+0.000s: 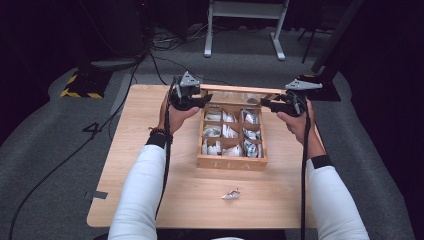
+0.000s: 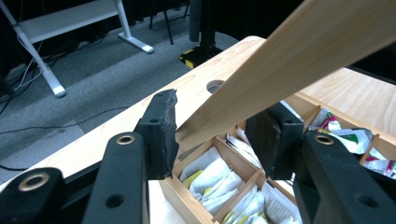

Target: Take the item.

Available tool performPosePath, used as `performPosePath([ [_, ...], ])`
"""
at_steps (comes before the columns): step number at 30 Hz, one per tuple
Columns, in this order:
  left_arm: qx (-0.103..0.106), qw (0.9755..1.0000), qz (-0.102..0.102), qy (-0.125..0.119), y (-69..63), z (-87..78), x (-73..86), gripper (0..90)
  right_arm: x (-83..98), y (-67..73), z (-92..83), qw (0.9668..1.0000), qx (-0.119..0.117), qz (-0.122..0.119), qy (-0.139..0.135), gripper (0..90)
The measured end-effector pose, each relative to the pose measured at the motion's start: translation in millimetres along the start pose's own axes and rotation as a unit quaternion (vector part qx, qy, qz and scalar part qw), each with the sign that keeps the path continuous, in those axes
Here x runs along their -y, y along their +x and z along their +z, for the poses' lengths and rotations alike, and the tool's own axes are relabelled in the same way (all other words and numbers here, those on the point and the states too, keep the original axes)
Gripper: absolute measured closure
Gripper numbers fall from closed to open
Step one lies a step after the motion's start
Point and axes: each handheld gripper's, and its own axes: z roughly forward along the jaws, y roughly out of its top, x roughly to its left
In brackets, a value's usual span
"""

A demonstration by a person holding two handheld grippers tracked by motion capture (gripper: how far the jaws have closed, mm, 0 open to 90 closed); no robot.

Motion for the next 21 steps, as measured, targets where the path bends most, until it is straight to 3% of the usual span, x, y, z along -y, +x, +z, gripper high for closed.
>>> performPosePath([
  [6, 0.003, 1.0, 0.004, -0.007, -4.9, -9.7, -2.9, 53.8, -2.7, 3.8, -11.0, 0.9999, -0.004, -0.009, -0.007, 52.3],
  [15, 0.008, 0.9998, 0.02, 0.002, -8.8, -15.3, -3.1, 53.9, -0.5, 8.6, -16.9, 0.9999, -0.008, -0.011, -0.008, 52.1],
  [21, 0.008, 0.9996, 0.028, 0.002, -12.3, -18.2, -0.3, 53.8, -0.3, 13.3, -21.1, 0.9995, -0.007, -0.029, -0.007, 51.3],
])
